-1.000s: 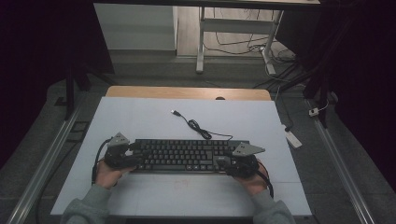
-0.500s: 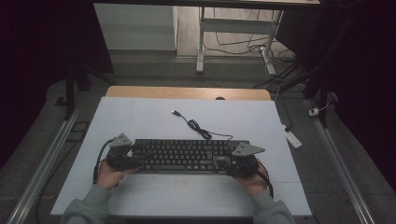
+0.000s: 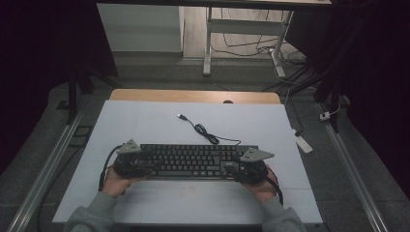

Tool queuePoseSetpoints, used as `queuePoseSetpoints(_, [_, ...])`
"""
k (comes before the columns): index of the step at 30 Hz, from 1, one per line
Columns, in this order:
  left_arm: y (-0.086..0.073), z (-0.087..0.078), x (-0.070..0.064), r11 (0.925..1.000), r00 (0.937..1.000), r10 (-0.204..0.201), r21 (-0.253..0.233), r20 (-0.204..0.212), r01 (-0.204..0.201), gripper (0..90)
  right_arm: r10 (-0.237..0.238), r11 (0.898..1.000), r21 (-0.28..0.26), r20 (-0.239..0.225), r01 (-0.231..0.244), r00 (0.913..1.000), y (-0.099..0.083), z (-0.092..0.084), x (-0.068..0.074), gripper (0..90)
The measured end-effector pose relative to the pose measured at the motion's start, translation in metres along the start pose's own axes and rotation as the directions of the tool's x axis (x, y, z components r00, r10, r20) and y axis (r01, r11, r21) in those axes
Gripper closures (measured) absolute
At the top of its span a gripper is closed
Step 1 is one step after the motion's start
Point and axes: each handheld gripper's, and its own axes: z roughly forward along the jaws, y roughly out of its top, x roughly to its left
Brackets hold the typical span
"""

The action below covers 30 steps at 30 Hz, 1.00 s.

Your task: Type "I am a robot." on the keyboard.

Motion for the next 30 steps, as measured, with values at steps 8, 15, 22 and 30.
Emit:
queuePoseSetpoints(8, [0.001,0.007,-0.01,0.9989,0.9987,0.039,0.023,0.032,-0.04,42.3,-0.002,1.0,0.001,-0.001,0.002,1.0,0.0,0.0,0.0,49.7])
queuePoseSetpoints(15, [0.0,0.014,-0.016,0.9963,0.997,0.063,0.056,0.046,-0.066,48.9,-0.002,1.0,0.005,0.0,0.002,1.0,0.0,0.001,0.0,49.7])
queuePoseSetpoints(22, [-0.002,0.023,-0.022,0.9906,0.9944,0.095,0.095,0.046,-0.099,65.8,0.0,1.0,0.006,0.002,0.0,1.0,0.0,0.001,0.0,49.7])
queuePoseSetpoints(30, [-0.003,0.032,-0.027,0.985,0.9921,0.116,0.123,0.048,-0.121,85.0,-0.005,1.0,0.009,0.001,0.005,1.0,0.0,0.001,0.0,49.7])
